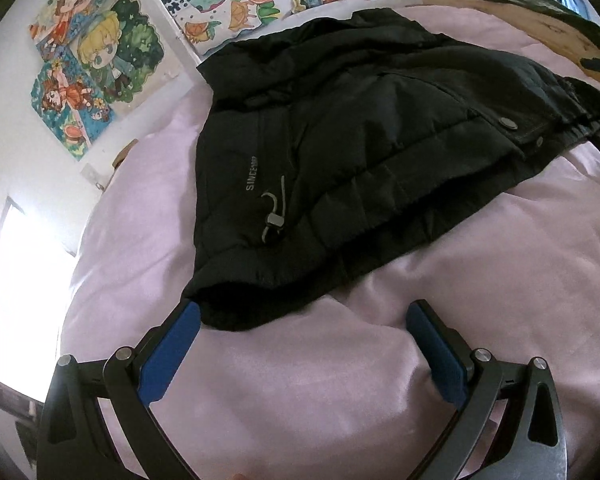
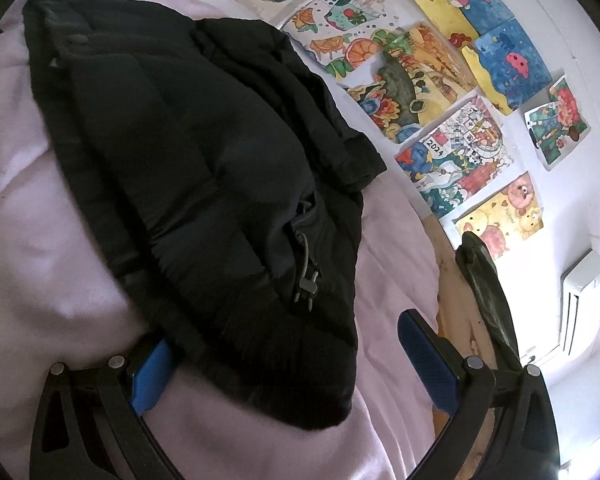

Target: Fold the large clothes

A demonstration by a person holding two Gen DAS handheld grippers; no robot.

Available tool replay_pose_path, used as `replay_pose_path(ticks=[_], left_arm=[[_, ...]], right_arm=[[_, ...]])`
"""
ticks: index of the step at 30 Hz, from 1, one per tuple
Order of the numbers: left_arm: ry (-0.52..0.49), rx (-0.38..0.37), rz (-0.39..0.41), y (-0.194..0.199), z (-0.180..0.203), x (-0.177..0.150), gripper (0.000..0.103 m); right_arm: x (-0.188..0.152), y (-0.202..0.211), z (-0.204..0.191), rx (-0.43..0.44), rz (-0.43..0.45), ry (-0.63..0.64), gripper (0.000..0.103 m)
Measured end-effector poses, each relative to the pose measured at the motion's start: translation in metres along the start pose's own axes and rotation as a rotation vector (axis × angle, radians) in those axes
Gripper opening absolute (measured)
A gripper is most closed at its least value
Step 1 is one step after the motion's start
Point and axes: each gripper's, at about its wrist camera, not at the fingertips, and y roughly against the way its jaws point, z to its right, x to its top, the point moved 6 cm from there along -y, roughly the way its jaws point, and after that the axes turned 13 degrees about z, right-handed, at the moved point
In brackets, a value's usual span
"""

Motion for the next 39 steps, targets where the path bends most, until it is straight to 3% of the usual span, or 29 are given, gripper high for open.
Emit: replay_pose_path(ticks=[4, 6, 8, 9, 11, 15, 21, 27, 28, 30, 31, 33, 35, 39], left_arm=[[0.020, -0.013, -0.016, -0.002, 0.001, -0.001, 0.101], [0.032, -0.017, -0.018, -0.002, -0.001, -0.001, 0.101], [0.030, -0.013, -0.013, -0.001, -0.001, 0.000, 0.101], [0.017, -0.007, -0.007, 0.000, 0.000, 0.000, 0.101], [-0.023, 0.016, 0.021, 0.003, 0.003, 0.002, 0.101], [-0.120, 0.027, 0.060, 0.004, 0.008, 0.001, 0.102], [-0.093, 0.034, 0.062, -0.004, -0.004, 0.002, 0.102], [-0.050, 0.131, 0.056, -0.014, -0.028, 0.006, 0.101], [-0.040, 0.132, 0.057, -0.014, -0.030, 0.006, 0.094], [-0.031, 0.112, 0.060, -0.014, -0.031, 0.007, 0.068], [-0.038, 0.100, 0.061, -0.013, -0.029, 0.007, 0.050], [-0.071, 0.104, 0.077, -0.011, -0.023, 0.008, 0.041], [-0.091, 0.094, 0.100, -0.008, -0.022, 0.008, 0.020], [-0.062, 0.109, 0.159, 0.004, -0.026, 0.016, 0.006]], right_arm=[[0.001, -0.006, 0.006, 0.008, -0.014, -0.045, 0.103], [0.004, -0.007, 0.014, 0.002, -0.015, -0.085, 0.096], [0.012, -0.005, 0.021, 0.013, 0.001, -0.139, 0.077], [0.015, -0.005, 0.025, 0.021, 0.010, -0.158, 0.073], [0.026, -0.003, 0.026, 0.063, 0.031, -0.190, 0.039], [0.051, 0.006, 0.030, 0.110, 0.074, -0.266, 0.015], [0.072, 0.010, 0.050, 0.155, 0.090, -0.440, 0.013], [0.073, 0.012, 0.052, 0.163, 0.083, -0.475, 0.013], [0.073, 0.012, 0.051, 0.164, 0.082, -0.477, 0.013], [0.072, 0.014, 0.049, 0.162, 0.080, -0.483, 0.013], [0.072, 0.014, 0.049, 0.164, 0.081, -0.486, 0.013], [0.069, 0.015, 0.049, 0.162, 0.085, -0.488, 0.013], [0.067, 0.015, 0.048, 0.160, 0.085, -0.483, 0.012], [0.064, 0.021, 0.038, 0.138, 0.102, -0.419, 0.009]])
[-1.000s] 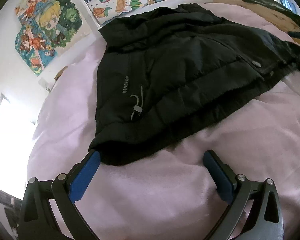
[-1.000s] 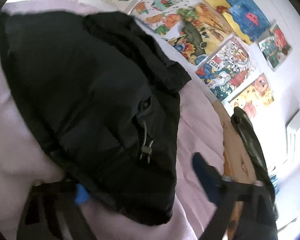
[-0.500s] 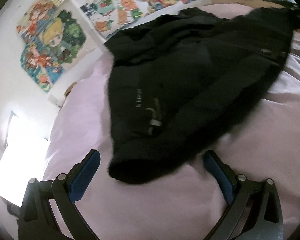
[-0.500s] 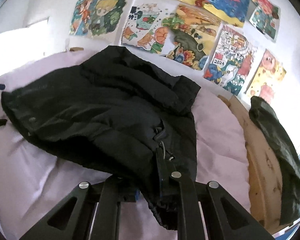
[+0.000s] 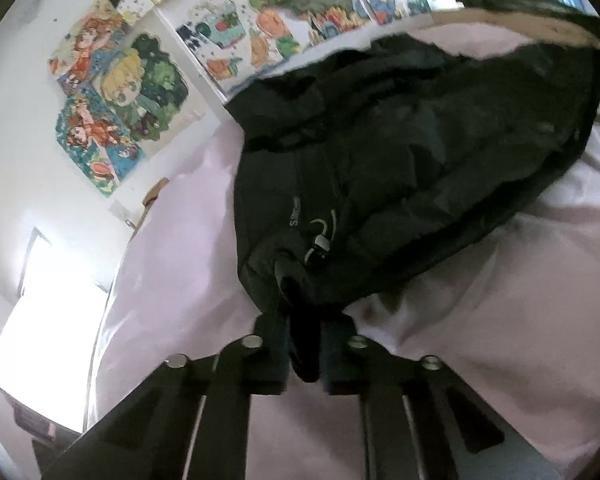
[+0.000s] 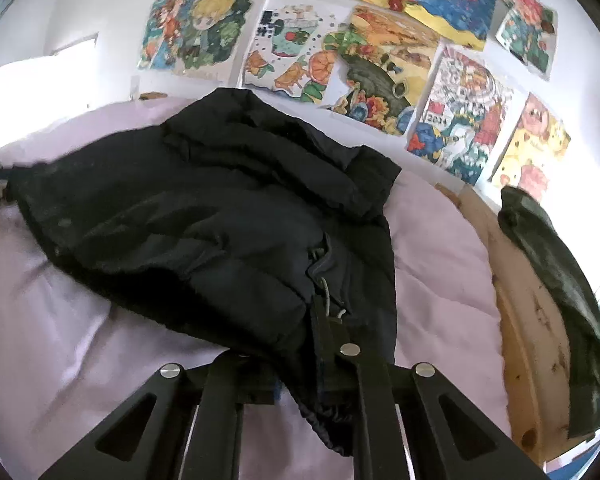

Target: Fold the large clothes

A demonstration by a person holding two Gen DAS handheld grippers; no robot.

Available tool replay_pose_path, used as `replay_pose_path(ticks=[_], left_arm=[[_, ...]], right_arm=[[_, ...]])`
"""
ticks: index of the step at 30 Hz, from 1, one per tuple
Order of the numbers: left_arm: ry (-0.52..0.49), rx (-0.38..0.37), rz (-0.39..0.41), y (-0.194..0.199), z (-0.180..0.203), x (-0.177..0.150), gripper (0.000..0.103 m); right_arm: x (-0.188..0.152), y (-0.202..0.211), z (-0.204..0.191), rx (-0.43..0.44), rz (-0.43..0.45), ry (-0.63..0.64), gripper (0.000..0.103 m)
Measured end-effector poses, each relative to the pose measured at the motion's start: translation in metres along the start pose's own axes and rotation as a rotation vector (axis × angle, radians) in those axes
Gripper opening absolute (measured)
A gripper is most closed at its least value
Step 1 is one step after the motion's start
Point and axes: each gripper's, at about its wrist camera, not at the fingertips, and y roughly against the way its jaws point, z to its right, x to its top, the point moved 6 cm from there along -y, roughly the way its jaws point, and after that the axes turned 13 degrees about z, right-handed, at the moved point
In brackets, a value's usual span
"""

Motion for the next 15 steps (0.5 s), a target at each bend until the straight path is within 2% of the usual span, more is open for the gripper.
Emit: replay_pose_path(ticks=[4, 9, 12, 15], left_arm=[[0.043, 0.038, 0.061, 0.029, -0.004, 0.019, 0.004], [0.109, 0.024, 0.115, 0.086, -0.012, 0.045, 0.003], [0.167, -0.009, 0.134, 0.123, -0.017, 0.056, 0.003], [0.176, -0.034, 0.146, 0.156, -0.013, 0.061, 0.003]], right_arm=[[-0.001, 0.014, -0.001, -0.006, -0.002, 0.030, 0.008], [0.007, 0.057, 0.003, -0.007, 0.016, 0.108, 0.008], [0.006, 0.090, 0.000, 0.006, 0.016, 0.162, 0.007], [0.004, 0.122, -0.002, 0.025, 0.012, 0.187, 0.007]])
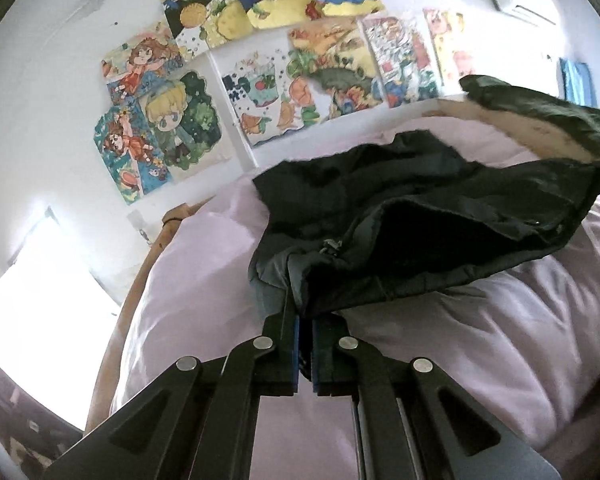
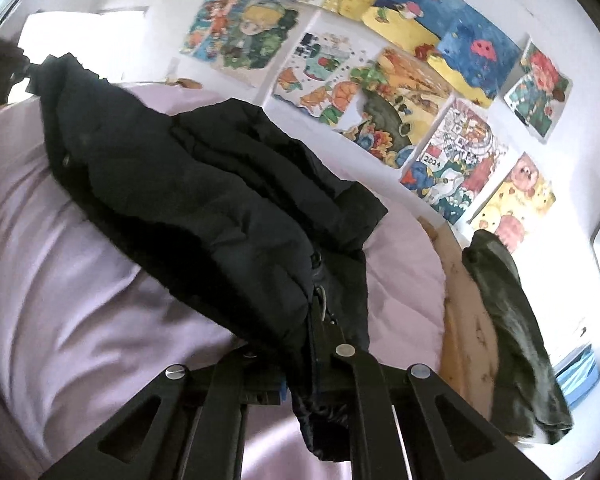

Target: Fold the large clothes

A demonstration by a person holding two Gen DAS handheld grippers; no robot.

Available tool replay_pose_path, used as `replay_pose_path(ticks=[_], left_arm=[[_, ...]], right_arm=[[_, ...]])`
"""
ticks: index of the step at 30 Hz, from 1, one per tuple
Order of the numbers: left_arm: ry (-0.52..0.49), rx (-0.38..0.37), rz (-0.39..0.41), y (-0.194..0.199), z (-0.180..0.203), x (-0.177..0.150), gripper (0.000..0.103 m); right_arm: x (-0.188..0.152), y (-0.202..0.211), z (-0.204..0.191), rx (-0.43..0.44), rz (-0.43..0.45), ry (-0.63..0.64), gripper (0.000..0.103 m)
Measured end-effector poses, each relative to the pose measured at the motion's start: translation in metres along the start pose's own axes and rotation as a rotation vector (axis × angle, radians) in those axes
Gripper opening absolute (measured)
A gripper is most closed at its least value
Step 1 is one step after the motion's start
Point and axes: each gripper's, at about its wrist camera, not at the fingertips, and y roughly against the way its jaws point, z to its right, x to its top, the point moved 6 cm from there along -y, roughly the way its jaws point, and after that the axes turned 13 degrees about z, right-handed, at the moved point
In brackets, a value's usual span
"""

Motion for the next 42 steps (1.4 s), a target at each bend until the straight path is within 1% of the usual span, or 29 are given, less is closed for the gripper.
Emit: replay_pose_path(ticks=[2, 5, 7, 10, 13, 15, 18, 19, 21, 24, 25, 27, 31, 37, 39, 42], left_arm=[[0.006, -0.014, 0.007, 0.026, 0.006, 0.005, 0.003], [0.036, -0.023, 0.016, 0.052, 0.010, 0.011, 0.003], [0.086, -0.030, 0.012, 0.067, 0.009, 0.014, 0.002], [0.139, -0.031, 0.008, 0.072, 0.009, 0.018, 0.002], [0.160, -0.015, 0.016, 0.064, 0.007, 0.027, 0.002], [0.172, 0.001, 0.041, 0.050, -0.001, 0.042, 0.002], [0.187, 0.021, 0.081, 0.028, -0.016, 0.065, 0.002], [0.188, 0.026, 0.089, 0.023, -0.022, 0.069, 0.002], [0.176, 0.042, 0.108, 0.002, -0.032, 0.089, 0.003], [0.165, 0.058, 0.113, -0.026, -0.044, 0.108, 0.002], [0.160, 0.063, 0.108, -0.039, -0.048, 0.117, 0.002], [0.152, 0.076, 0.095, -0.061, -0.055, 0.126, 0.002], [0.128, 0.113, 0.077, -0.104, -0.070, 0.134, 0.002], [0.056, 0.206, 0.079, -0.177, -0.082, 0.143, 0.002], [0.055, 0.227, 0.074, -0.203, -0.086, 0.144, 0.002], [0.078, 0.235, 0.073, -0.238, -0.092, 0.139, 0.002]], right_arm=[[0.002, 0.023, -0.001, 0.018, 0.005, -0.012, 0.007], [0.006, 0.052, -0.002, 0.035, 0.020, -0.022, 0.007], [0.010, 0.070, -0.003, 0.048, 0.040, -0.023, 0.007], [0.016, 0.080, -0.004, 0.057, 0.051, -0.013, 0.007], [0.025, 0.069, 0.004, 0.066, 0.052, -0.046, 0.007], [0.035, 0.061, 0.011, 0.053, 0.066, -0.054, 0.007], [0.055, 0.041, 0.032, 0.028, 0.088, -0.074, 0.007], [0.062, 0.035, 0.038, 0.015, 0.093, -0.071, 0.007], [0.072, 0.023, 0.050, -0.007, 0.097, -0.071, 0.007], [0.088, -0.002, 0.071, -0.034, 0.092, -0.070, 0.007], [0.095, -0.013, 0.078, -0.045, 0.085, -0.066, 0.007], [0.103, -0.033, 0.089, -0.060, 0.074, -0.065, 0.007], [0.116, -0.072, 0.107, -0.098, 0.075, -0.052, 0.007], [0.127, -0.150, 0.134, -0.169, 0.084, -0.083, 0.007], [0.126, -0.175, 0.139, -0.186, 0.077, -0.093, 0.007], [0.124, -0.210, 0.145, -0.195, 0.068, -0.105, 0.007]])
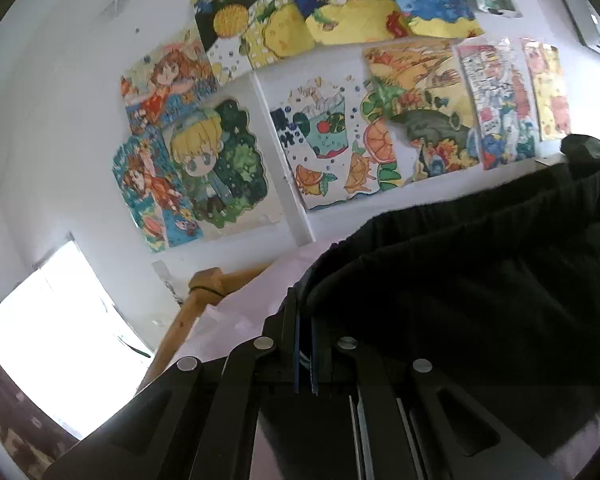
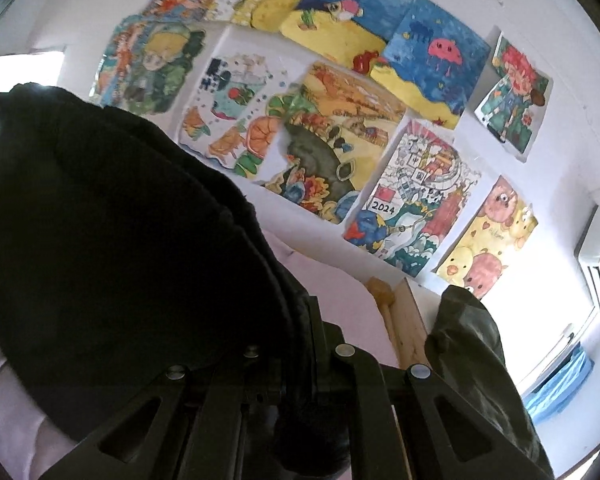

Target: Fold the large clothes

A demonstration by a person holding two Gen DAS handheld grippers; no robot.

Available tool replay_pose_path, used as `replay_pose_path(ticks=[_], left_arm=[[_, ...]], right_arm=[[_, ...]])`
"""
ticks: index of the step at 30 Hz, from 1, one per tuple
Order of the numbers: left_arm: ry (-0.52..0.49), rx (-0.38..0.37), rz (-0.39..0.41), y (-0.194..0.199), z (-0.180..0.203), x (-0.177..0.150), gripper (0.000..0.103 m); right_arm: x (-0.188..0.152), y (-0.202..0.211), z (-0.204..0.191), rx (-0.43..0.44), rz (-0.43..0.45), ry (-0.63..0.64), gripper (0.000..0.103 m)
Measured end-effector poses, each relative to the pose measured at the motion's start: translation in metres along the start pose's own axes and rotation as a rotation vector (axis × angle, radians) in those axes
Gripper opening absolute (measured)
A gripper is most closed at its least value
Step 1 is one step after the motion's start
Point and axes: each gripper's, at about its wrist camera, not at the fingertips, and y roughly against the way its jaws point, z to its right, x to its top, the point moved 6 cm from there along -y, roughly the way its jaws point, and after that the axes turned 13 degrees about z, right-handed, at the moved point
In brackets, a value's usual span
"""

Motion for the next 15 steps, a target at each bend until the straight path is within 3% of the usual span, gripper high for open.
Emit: replay_pose_path(ticks=[9, 15], left_arm=[[0.014, -0.050, -0.059, -0.079, 0.011, -0.040, 0.002], [-0.069, -0.055, -0.098, -0.111, 0.032, -0.065, 0.003]], right_arm=[[-0.044, -0.086, -0.014, 0.057, -0.069, -0.009, 0.008], [-0.072, -0.118, -0.021, 0.090, -0.154, -0.030, 0.009]])
